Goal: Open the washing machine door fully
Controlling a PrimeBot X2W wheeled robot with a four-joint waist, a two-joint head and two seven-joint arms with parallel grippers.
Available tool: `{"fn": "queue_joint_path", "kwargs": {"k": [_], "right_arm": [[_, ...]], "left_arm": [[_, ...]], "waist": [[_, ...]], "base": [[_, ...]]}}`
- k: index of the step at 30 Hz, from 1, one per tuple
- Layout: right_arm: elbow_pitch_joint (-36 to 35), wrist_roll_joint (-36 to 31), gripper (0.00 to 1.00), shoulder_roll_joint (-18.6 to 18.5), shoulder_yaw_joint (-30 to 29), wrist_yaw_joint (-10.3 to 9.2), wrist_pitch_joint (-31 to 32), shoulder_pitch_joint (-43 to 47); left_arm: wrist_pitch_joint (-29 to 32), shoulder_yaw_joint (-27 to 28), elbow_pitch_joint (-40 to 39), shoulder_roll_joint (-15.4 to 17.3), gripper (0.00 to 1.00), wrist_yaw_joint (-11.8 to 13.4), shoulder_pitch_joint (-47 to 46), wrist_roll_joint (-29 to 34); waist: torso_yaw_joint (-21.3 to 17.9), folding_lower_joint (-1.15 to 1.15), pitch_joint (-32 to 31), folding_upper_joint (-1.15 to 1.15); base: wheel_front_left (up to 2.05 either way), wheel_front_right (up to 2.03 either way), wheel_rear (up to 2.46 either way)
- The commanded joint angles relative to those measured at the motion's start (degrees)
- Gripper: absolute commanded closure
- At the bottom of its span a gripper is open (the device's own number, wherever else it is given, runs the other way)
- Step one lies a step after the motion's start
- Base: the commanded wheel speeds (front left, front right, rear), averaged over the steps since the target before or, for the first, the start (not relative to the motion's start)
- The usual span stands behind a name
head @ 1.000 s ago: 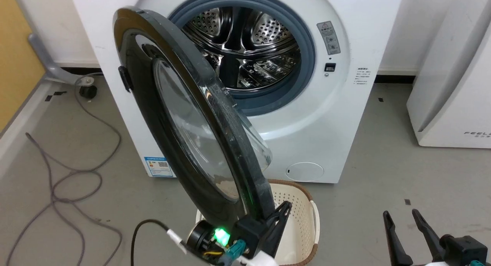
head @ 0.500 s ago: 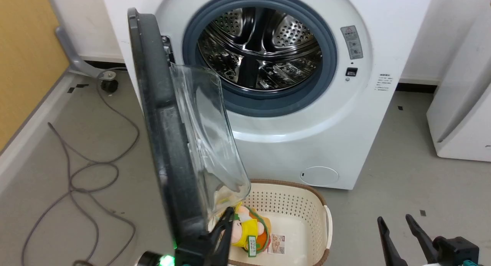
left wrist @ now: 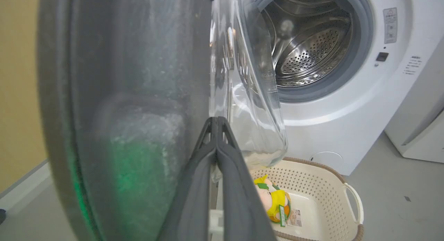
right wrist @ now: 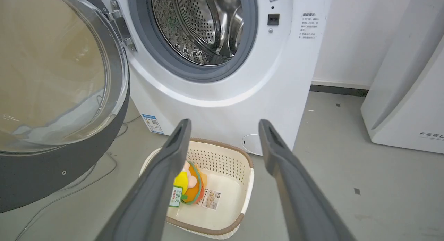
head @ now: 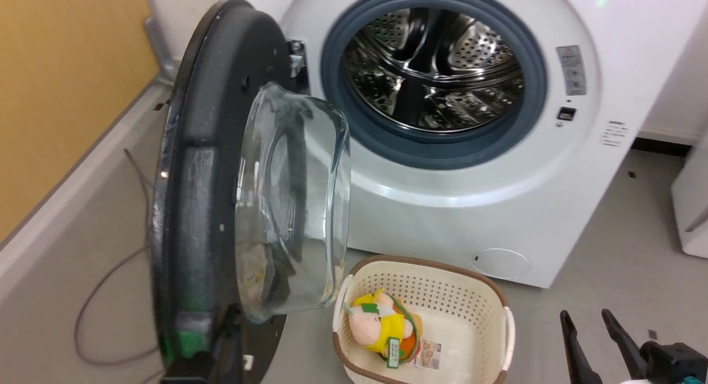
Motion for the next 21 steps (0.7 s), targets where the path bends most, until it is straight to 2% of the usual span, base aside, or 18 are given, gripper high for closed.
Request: {"fn": "queue_joint_path", "kwargs": {"k": [1,5,8,16,21], "right_arm": [[-0.39,0.26,0.0,0.18,-0.17,0.05,-0.12,0.87],[-0.8,0.25,0.0,0.18,-0.09,0.05,-0.17,0.49],[-1.29,-0.06,0.0,0.18,-0.08,0.05,-0.35,0.22],[-1.97,-0.12,0.0,0.18,0.15,0.05,-0.46,-0.19],[-1.66,0.09,0.0,0.18,0.46,0.05,-0.24,-0.28]], "left_arm": [[-0.86,1.29,-0.14,0.7,1.0,0.61,0.7,-0.37],[-3.03,5.0,1.6,2.05,1.0,0.62,1.03,-2.3],[-5.83,8.56,4.5,3.11,1.0,-0.38,0.53,-4.61],[-12.53,17.64,14.95,3.87,1.0,-5.72,-4.54,-10.74],[-13.29,24.03,19.4,3.26,1.0,-9.41,-7.67,-9.72]], "waist": [[1.16,0.0,0.24,0.0],[2.28,0.0,0.69,0.0],[2.76,0.0,1.16,0.0],[2.6,0.0,2.11,0.0],[1.81,0.0,2.28,0.0]], "base": [[0.0,0.0,0.0],[0.0,0.0,0.0],[0.0,0.0,0.0],[0.0,0.0,0.0],[0.0,0.0,0.0]]}}
